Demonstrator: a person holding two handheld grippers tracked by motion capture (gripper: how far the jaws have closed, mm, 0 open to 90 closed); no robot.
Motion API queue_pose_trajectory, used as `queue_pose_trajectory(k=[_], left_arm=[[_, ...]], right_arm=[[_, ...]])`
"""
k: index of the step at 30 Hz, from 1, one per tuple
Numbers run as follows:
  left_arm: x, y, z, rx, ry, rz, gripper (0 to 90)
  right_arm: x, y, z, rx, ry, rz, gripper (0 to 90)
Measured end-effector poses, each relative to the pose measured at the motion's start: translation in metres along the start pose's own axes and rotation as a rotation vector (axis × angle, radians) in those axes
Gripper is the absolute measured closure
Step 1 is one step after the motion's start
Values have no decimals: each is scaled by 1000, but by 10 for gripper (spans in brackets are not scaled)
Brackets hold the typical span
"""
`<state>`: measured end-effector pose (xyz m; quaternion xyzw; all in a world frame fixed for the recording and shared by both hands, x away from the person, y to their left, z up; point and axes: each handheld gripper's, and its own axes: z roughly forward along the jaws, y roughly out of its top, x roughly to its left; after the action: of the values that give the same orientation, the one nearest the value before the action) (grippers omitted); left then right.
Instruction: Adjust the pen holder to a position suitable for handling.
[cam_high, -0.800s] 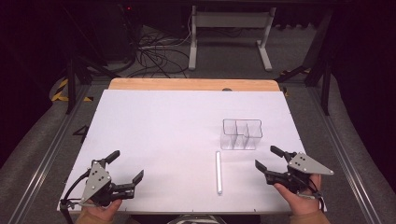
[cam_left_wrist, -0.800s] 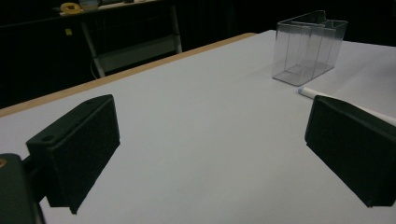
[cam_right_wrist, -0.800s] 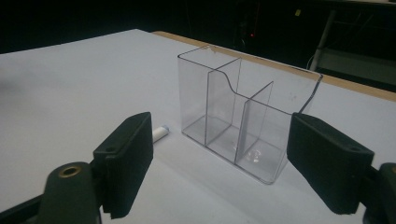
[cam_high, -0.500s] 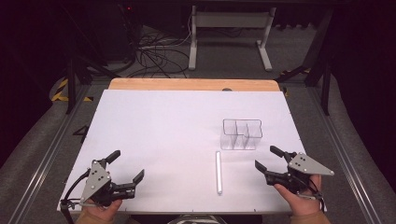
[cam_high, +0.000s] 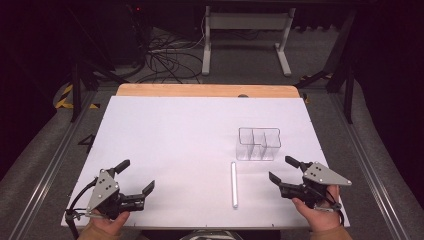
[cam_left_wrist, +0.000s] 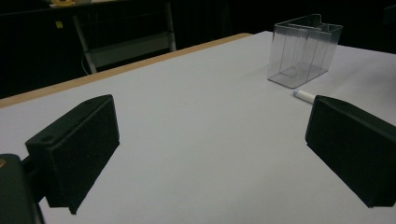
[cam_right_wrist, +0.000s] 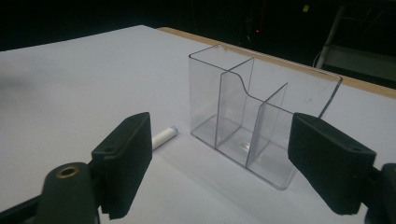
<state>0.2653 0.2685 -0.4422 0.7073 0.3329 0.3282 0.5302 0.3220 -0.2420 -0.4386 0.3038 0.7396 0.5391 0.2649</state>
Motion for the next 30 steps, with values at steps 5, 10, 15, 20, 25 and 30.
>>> queue_pose_trajectory(k=[5,10,15,20,25,30], left_arm=[[-3,-1,3,28,2,29,40],[-3,-3,3,37,3,16,46],[-3,-2,0,25,18,24,47],[-2,-3,-3,24,20,7,50],[-4,-2,-2,22,38,39,51],[-3,-1,-2,19,32,32,51]], right_arm=[[3,6,4,-2,3,27,262],[7,17,17,35,29,33,312],[15,27,25,63,55,17,332],[22,37,34,60,62,-15,268],[25,44,39,51,79,-18,248],[29,48,48,75,103,-18,166]])
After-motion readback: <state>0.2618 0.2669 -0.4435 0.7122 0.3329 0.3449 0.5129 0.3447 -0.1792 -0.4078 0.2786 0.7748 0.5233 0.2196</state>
